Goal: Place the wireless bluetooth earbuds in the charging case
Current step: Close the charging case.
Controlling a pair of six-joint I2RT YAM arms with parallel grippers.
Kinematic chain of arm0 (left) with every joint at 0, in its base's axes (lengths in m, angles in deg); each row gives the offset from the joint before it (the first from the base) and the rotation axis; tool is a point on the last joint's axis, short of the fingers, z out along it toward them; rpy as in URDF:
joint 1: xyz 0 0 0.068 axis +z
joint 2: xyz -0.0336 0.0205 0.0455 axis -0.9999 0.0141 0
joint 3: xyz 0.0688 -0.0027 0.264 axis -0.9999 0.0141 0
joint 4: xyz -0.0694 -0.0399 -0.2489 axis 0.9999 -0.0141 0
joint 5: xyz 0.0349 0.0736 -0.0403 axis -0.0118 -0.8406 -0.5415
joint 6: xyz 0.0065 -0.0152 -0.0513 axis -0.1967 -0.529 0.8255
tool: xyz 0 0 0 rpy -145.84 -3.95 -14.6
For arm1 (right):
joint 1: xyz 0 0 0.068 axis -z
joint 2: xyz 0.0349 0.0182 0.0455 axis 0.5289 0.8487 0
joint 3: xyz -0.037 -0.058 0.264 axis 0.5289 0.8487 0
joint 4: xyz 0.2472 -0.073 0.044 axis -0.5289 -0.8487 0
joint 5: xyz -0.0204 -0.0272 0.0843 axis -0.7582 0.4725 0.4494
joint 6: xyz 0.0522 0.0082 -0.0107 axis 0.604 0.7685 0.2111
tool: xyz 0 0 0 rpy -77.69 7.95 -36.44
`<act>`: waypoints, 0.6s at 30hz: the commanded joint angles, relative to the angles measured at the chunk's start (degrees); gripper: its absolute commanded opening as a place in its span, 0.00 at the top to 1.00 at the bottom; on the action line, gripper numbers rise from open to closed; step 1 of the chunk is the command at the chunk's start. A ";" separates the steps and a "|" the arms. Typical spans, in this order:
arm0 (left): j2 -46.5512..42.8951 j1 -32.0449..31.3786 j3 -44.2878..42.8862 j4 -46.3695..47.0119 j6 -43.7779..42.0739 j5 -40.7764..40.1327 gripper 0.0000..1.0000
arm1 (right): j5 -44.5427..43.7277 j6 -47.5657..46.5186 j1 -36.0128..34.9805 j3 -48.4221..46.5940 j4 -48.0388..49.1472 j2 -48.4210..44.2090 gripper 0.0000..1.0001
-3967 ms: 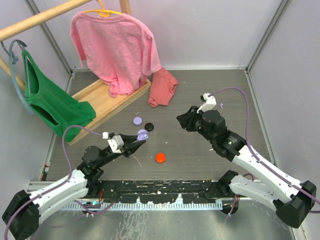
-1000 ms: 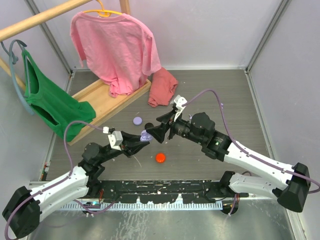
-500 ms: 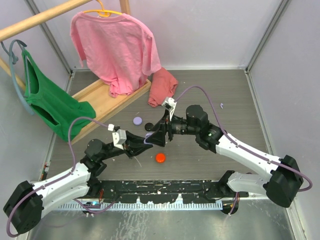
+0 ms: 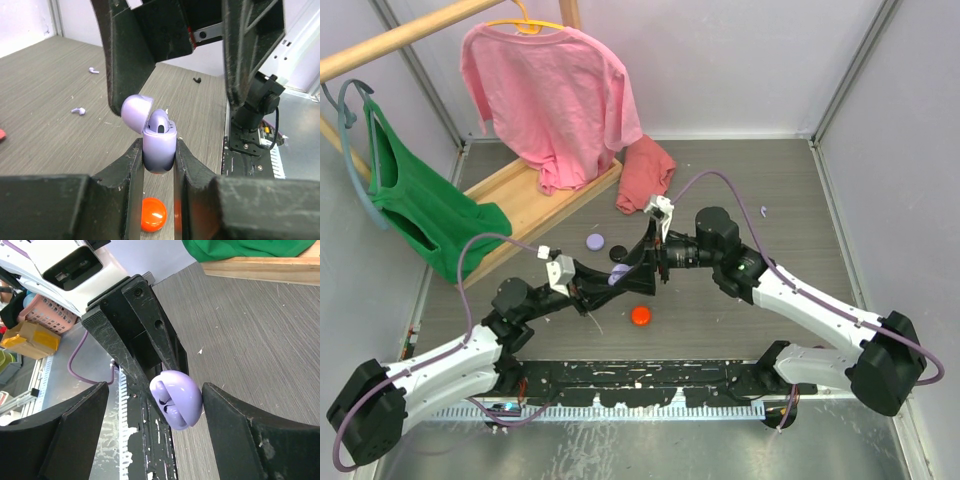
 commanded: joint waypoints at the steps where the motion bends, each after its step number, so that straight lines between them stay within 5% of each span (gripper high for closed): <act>1: 0.33 0.21 -1.33 -0.52 0.94 -5.54 0.98 | 1.99 -1.12 0.12 -1.58 -0.52 -2.27 0.19; 10: -0.79 0.24 -0.29 -6.14 4.99 -10.08 0.96 | -4.68 -4.28 0.37 -1.29 -6.61 -4.40 0.19; 18: -6.23 0.28 0.40 -23.82 17.55 -19.75 0.95 | -19.41 -6.03 0.34 1.00 -11.26 -7.75 0.19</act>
